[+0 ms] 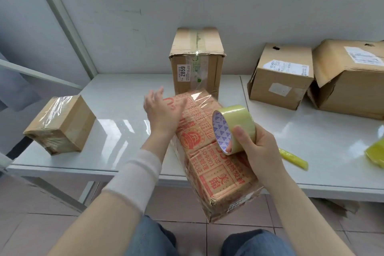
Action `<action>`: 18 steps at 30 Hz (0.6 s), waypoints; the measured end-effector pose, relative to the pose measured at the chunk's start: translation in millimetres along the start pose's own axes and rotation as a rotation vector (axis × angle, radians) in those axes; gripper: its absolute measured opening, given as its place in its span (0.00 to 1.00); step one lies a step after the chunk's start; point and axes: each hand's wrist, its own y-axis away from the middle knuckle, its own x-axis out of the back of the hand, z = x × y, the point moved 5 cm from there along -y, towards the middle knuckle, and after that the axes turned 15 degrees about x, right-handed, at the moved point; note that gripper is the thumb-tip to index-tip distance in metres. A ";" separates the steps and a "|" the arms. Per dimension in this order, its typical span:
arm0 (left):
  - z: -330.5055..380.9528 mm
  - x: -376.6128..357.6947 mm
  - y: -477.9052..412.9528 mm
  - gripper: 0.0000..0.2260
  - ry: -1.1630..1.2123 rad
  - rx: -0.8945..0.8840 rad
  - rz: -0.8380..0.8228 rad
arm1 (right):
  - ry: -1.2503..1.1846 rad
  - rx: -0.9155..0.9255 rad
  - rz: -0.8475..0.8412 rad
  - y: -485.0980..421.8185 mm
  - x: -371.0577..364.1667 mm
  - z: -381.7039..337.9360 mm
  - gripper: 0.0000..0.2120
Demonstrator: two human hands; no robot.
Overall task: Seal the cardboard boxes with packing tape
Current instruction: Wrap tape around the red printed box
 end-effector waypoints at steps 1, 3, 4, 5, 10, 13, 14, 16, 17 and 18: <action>5.0 3.7 26.4 0.38 -0.060 -0.144 -0.076 | 0.005 0.016 0.010 0.5 1.1 0.0 0.15; 2.2 4.4 92.4 0.48 -0.133 -0.304 -0.373 | 0.011 0.054 0.031 0.3 3.0 0.2 0.14; -5.1 3.4 121.5 0.52 -0.206 -0.359 -0.481 | 0.013 0.073 0.038 0.1 2.9 -0.2 0.14; -13.8 0.7 142.6 0.54 -0.318 -0.433 -0.511 | 0.016 0.090 0.042 0.0 2.6 -0.5 0.13; -32.2 -8.5 140.7 0.51 -0.505 -0.644 -0.393 | 0.065 0.120 0.050 -6.5 0.7 0.4 0.10; -29.7 -8.2 115.7 0.51 -0.508 -0.609 -0.472 | 0.068 0.094 0.039 -19.0 -5.7 4.2 0.07; -28.5 -5.1 106.6 0.50 -0.517 -0.600 -0.492 | 0.048 0.079 0.021 -23.5 -8.3 4.9 0.07; -25.5 0.6 95.9 0.49 -0.547 -0.588 -0.524 | 0.039 0.066 -0.083 -30.3 -14.5 4.0 0.07; -24.4 0.8 95.7 0.49 -0.581 -0.576 -0.541 | 0.048 0.064 -0.153 -30.6 -17.8 3.8 0.07; -22.6 -0.7 98.1 0.49 -0.622 -0.551 -0.549 | 0.055 0.062 -0.207 -29.5 -20.0 5.7 0.06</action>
